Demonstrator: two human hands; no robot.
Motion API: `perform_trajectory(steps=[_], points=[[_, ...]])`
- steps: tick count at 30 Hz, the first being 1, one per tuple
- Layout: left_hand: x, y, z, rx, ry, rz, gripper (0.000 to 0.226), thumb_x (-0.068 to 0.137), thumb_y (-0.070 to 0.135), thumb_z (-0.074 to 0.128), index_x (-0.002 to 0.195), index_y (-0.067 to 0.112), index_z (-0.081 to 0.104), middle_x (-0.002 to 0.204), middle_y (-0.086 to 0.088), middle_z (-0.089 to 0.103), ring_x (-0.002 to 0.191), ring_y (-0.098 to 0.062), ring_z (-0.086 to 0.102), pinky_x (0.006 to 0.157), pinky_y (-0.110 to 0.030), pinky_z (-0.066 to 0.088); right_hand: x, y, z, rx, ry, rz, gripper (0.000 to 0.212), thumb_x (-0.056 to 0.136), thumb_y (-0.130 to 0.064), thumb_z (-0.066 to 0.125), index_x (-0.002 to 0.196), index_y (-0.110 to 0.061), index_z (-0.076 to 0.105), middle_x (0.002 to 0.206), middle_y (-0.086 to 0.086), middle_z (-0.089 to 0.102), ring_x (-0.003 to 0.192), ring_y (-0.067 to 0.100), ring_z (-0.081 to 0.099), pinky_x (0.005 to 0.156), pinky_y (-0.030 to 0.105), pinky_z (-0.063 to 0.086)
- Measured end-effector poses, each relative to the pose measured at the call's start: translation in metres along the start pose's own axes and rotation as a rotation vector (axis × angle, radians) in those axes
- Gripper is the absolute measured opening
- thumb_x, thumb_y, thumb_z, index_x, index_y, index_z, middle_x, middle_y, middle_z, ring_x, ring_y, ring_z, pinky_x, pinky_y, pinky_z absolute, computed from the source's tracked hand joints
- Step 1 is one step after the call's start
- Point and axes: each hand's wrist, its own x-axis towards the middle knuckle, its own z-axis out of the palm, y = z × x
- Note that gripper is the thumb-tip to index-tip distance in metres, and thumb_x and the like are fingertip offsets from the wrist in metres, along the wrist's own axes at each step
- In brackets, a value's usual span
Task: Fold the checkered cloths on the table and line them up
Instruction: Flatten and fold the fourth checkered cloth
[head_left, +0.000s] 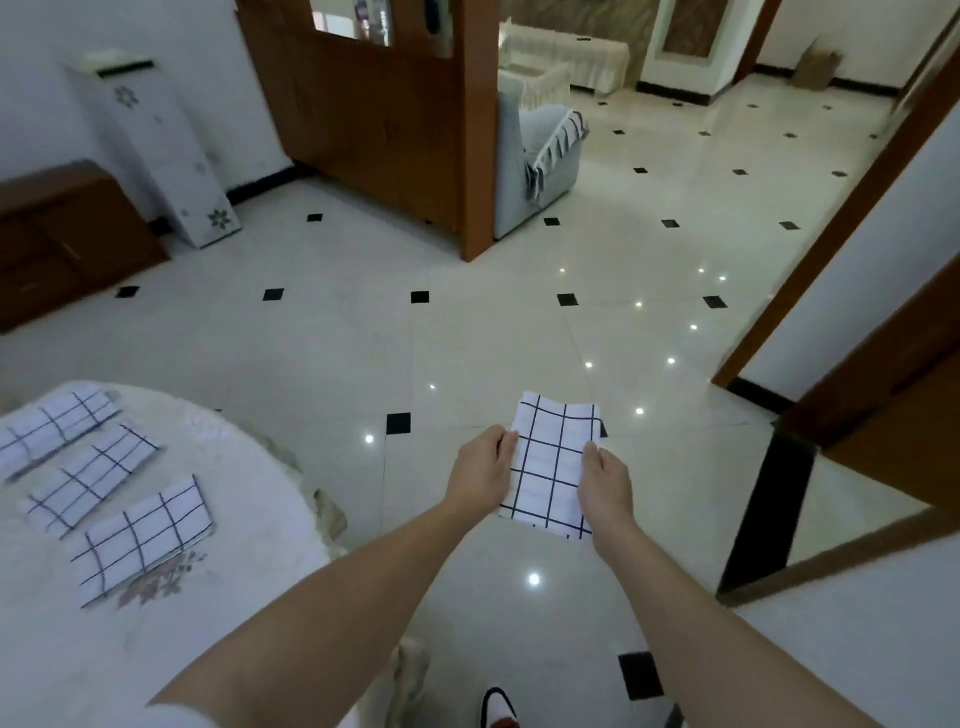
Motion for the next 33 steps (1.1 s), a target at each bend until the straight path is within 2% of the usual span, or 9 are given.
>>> perform_trajectory(steps=[2,6,10,15,19,23,26,30,33], points=[[0.018,0.002,-0.014,0.003,0.034,-0.023,0.036,0.106,0.032,0.040,0.074,0.015,0.044,0.067,0.003,0.048,0.061,-0.010,0.043,0.059,-0.032,0.034,0.017,-0.015,0.016,-0.004,-0.045,-0.011,0.042,0.105,-0.036,0.037,0.075,-0.008,0.045,0.073,0.006,0.046,0.070,0.020,0.043,0.068,0.033,0.037],[0.053,-0.008,-0.043,-0.023,0.123,-0.095,0.038,0.106,0.035,0.039,0.084,0.007,0.051,0.070,0.001,0.050,0.062,-0.013,0.044,0.059,-0.031,0.037,0.046,-0.050,0.055,-0.031,-0.151,-0.065,0.037,0.104,-0.033,0.037,0.071,-0.017,0.034,0.070,0.001,0.035,0.065,0.017,0.032,0.063,0.032,0.028],[0.077,-0.030,-0.078,-0.014,0.251,-0.170,0.038,0.107,0.034,0.038,0.073,0.017,0.041,0.067,0.003,0.047,0.060,-0.011,0.042,0.055,-0.028,0.033,0.073,-0.075,0.111,-0.085,-0.300,-0.104,0.040,0.106,-0.033,0.037,0.069,-0.018,0.035,0.069,0.000,0.037,0.064,0.017,0.034,0.061,0.031,0.029],[0.096,-0.067,-0.125,-0.063,0.465,-0.343,0.038,0.106,0.032,0.039,0.071,0.020,0.039,0.065,0.004,0.045,0.060,-0.013,0.040,0.061,-0.035,0.036,0.092,-0.106,0.199,-0.170,-0.530,-0.194,0.040,0.105,-0.035,0.037,0.074,-0.011,0.043,0.075,0.007,0.048,0.070,0.022,0.044,0.066,0.035,0.038],[0.099,-0.085,-0.166,-0.099,0.674,-0.490,0.037,0.106,0.033,0.039,0.073,0.018,0.043,0.068,0.003,0.046,0.064,-0.015,0.043,0.062,-0.033,0.037,0.094,-0.136,0.269,-0.244,-0.762,-0.255,0.047,0.105,-0.038,0.036,0.090,0.003,0.054,0.091,0.021,0.064,0.079,0.029,0.058,0.085,0.047,0.052],[0.078,-0.102,-0.197,-0.120,0.882,-0.629,0.038,0.107,0.035,0.038,0.073,0.018,0.043,0.068,0.001,0.049,0.062,-0.013,0.043,0.054,-0.027,0.031,0.068,-0.157,0.326,-0.325,-0.984,-0.350,0.048,0.105,-0.039,0.037,0.093,0.004,0.054,0.097,0.026,0.064,0.077,0.026,0.055,0.086,0.048,0.052],[0.050,-0.115,-0.209,-0.136,1.035,-0.732,0.038,0.107,0.033,0.039,0.073,0.017,0.041,0.067,0.002,0.044,0.062,-0.013,0.040,0.053,-0.027,0.029,0.037,-0.160,0.360,-0.394,-1.152,-0.435,0.049,0.104,-0.040,0.037,0.094,0.004,0.054,0.098,0.026,0.064,0.080,0.034,0.060,0.083,0.048,0.053],[-0.008,-0.132,-0.208,-0.198,1.222,-0.870,0.035,0.107,0.032,0.038,0.077,0.015,0.044,0.067,0.003,0.045,0.061,-0.014,0.042,0.058,-0.035,0.030,-0.024,-0.148,0.384,-0.493,-1.380,-0.550,0.044,0.105,-0.038,0.036,0.077,-0.005,0.046,0.073,0.012,0.049,0.070,0.023,0.045,0.067,0.040,0.044],[-0.062,-0.144,-0.197,-0.260,1.383,-0.971,0.033,0.107,0.031,0.039,0.077,0.016,0.045,0.067,0.001,0.048,0.063,-0.017,0.043,0.061,-0.035,0.031,-0.080,-0.127,0.391,-0.574,-1.555,-0.629,0.043,0.106,-0.037,0.035,0.074,-0.010,0.042,0.071,0.006,0.045,0.067,0.023,0.042,0.065,0.036,0.036]])
